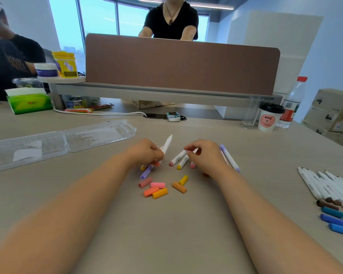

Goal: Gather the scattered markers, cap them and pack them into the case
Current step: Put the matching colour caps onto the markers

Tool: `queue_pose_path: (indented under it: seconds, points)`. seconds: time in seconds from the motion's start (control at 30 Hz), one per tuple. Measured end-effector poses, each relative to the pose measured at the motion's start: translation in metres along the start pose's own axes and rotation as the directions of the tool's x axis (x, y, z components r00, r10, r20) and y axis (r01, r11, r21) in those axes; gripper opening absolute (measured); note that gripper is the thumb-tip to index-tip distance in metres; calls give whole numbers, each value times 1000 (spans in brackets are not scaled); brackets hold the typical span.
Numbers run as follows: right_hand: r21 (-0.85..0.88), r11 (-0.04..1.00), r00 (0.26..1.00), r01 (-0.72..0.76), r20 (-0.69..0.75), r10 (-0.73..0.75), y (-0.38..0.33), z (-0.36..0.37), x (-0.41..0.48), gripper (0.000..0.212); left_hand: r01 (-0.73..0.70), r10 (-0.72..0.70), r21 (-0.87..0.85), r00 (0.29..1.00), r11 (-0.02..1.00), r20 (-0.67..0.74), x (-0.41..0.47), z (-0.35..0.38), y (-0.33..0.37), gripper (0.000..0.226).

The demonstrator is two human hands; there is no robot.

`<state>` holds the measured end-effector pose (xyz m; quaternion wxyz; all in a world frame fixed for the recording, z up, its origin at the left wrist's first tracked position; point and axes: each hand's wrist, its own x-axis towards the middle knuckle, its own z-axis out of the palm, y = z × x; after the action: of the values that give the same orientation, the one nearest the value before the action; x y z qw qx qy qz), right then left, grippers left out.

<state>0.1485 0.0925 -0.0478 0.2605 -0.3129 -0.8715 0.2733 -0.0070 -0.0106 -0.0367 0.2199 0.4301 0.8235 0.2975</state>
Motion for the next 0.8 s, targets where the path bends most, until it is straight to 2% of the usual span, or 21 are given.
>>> queue_pose_path:
  seconds: [0.17, 0.37, 0.5, 0.63, 0.77, 0.8]
  points:
    - [-21, 993, 980, 119, 164, -114, -20, 11, -6, 19, 35, -36, -76, 999, 997, -12, -19, -18, -16, 3]
    - [43, 978, 929, 203, 308, -206, -39, 19, -15, 13, -34, 30, -161, 999, 986, -31, -35, -22, -31, 19]
    - [45, 977, 922, 210, 324, -213, -40, 21, -15, 12, -56, 79, -367, 996, 929, 49, -44, -17, -42, 21]
    - [39, 978, 914, 204, 352, -204, -37, 20, -15, 13, -69, 94, -364, 994, 929, 52, -49, -14, -46, 9]
    - [93, 974, 876, 205, 427, -225, -40, 19, -18, 9, -78, 93, -357, 995, 931, 25, -48, -17, -48, 21]
    - [110, 971, 863, 213, 445, -239, -42, 20, -20, 13, -70, 77, -336, 997, 939, 7, -47, -17, -48, 27]
